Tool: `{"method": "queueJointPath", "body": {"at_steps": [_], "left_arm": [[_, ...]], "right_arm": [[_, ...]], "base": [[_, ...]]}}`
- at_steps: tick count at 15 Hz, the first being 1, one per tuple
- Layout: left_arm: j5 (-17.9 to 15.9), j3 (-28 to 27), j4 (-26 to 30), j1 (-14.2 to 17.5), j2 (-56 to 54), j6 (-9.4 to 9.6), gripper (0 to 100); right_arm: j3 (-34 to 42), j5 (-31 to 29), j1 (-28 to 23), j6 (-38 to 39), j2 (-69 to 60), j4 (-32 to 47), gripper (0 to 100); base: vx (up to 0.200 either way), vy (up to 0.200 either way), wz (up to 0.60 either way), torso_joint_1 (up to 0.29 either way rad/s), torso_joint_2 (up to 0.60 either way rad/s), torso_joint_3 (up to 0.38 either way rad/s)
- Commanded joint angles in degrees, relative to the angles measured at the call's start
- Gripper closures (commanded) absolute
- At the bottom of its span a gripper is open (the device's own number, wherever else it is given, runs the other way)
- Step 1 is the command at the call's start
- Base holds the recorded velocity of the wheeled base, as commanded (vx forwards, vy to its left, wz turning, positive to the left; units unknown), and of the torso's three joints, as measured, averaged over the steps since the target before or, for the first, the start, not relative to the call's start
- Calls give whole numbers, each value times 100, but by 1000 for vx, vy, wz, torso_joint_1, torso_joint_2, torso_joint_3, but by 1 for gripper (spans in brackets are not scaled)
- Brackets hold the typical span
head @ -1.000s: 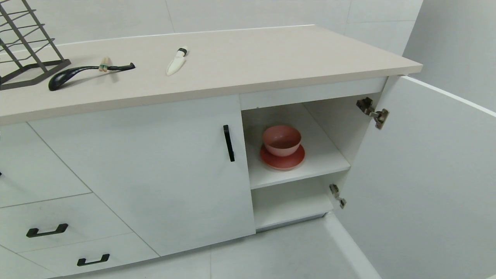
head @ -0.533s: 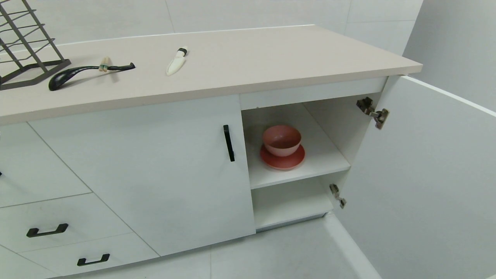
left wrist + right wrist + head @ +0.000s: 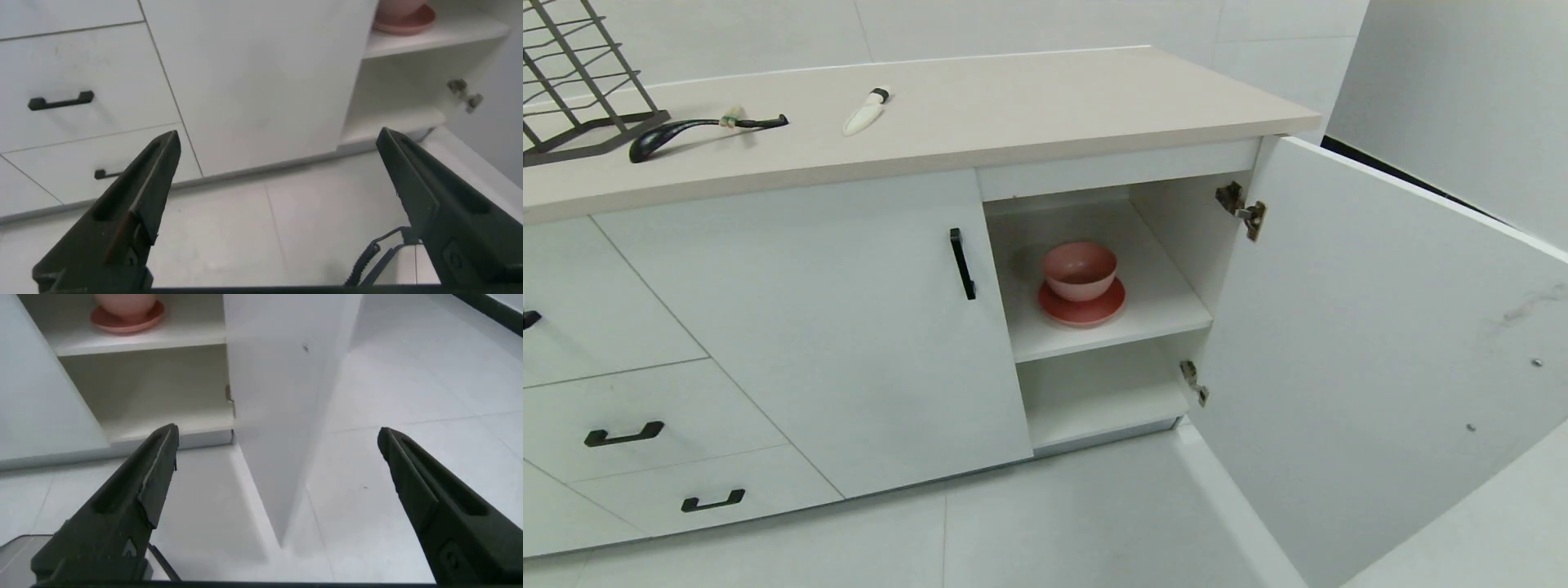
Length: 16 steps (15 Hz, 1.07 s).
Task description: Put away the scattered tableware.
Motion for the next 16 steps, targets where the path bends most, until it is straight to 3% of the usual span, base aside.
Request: {"method": "queueJointPath", "body": {"at_steps": [1, 3, 16], "left_arm": [[6, 0, -4, -3, 7, -1, 0], [6, 0, -4, -3, 7, -10, 0], [6, 0, -4, -3, 7, -54, 0]], "right_arm": [[0, 4, 1, 5, 18, 2, 0], [0, 4, 1, 5, 18, 2, 0], [0, -22, 1, 40, 18, 2, 0]], "base": [[-200, -200, 0, 2, 2, -2], [-200, -200, 0, 7, -2, 5], [0, -185, 0, 3, 3, 1]]}}
